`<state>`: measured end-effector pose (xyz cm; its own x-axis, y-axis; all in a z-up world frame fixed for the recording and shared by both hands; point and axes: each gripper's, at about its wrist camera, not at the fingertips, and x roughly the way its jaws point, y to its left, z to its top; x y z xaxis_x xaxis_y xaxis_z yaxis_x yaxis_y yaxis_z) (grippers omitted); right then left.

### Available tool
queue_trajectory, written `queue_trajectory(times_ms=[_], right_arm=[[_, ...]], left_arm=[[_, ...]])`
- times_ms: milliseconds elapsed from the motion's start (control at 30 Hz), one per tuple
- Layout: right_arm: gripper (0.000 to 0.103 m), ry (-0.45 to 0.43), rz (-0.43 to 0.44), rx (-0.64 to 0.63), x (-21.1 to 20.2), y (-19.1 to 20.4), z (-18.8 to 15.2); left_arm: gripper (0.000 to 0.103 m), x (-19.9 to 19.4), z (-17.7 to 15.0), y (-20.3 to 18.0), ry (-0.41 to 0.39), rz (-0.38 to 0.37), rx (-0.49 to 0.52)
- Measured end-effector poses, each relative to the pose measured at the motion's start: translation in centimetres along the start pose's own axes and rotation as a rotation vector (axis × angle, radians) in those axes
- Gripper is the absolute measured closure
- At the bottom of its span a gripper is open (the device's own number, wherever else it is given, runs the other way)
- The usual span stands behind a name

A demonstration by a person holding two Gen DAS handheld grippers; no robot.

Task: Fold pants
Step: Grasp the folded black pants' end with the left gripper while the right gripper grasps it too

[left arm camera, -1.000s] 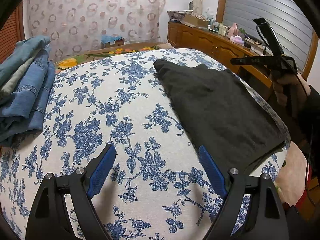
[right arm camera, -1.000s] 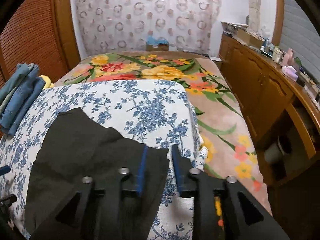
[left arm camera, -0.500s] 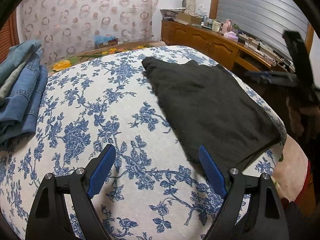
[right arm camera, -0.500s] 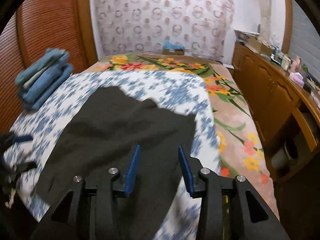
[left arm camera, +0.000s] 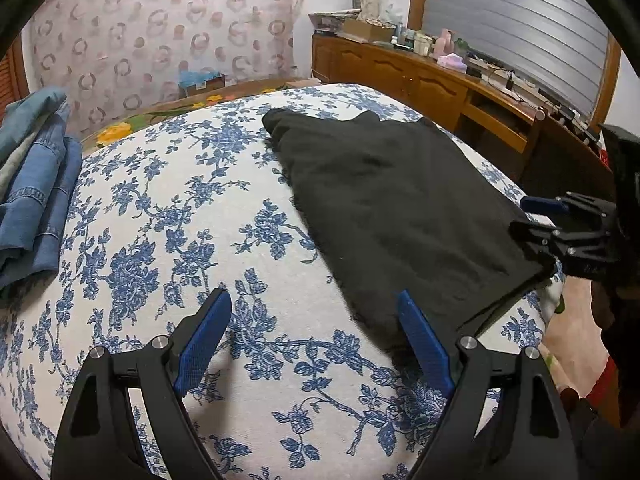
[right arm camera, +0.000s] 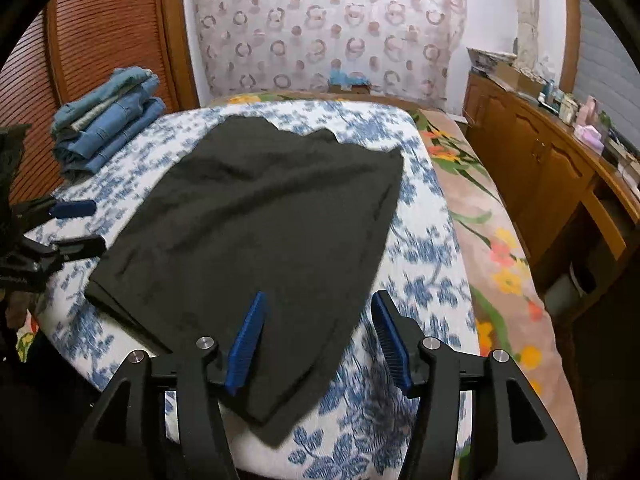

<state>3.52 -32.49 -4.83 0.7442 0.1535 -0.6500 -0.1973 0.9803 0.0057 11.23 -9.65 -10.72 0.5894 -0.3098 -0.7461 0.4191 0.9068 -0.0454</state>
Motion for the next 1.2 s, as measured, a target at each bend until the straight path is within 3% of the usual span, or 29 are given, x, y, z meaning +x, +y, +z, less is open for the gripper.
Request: queue_trajectory(times_ms=[167, 300, 467, 667, 1200], right_arm=[[0.041, -0.023, -0.033, 0.003, 0.1, 1.3, -0.7], [0.030, -0.067, -0.060, 0.029, 0.1, 1.4, -1.3], [0.029, -0.058, -0.061, 0.035, 0.2, 1.7, -1.9], [0.030, -0.028, -0.018, 0.060, -0.6, 1.3, -2.1], [0.077, -0.011, 0.068, 0.097, -2.7, 1.9, -3.3]], left_arm=[[0.017, 0.3, -0.1, -0.5, 0.011, 0.000, 0.010], [0.017, 0.4, 0.0, -0.7, 0.013, -0.001, 0.012], [0.018, 0.1, 0.2, -0.8, 0.002, -0.041, 0.005], [0.041, -0.1, 0.3, -1.3, 0.007, -0.099, 0.004], [0.044, 1.0, -0.4, -2.3, 0.047, -0.100, 0.029]])
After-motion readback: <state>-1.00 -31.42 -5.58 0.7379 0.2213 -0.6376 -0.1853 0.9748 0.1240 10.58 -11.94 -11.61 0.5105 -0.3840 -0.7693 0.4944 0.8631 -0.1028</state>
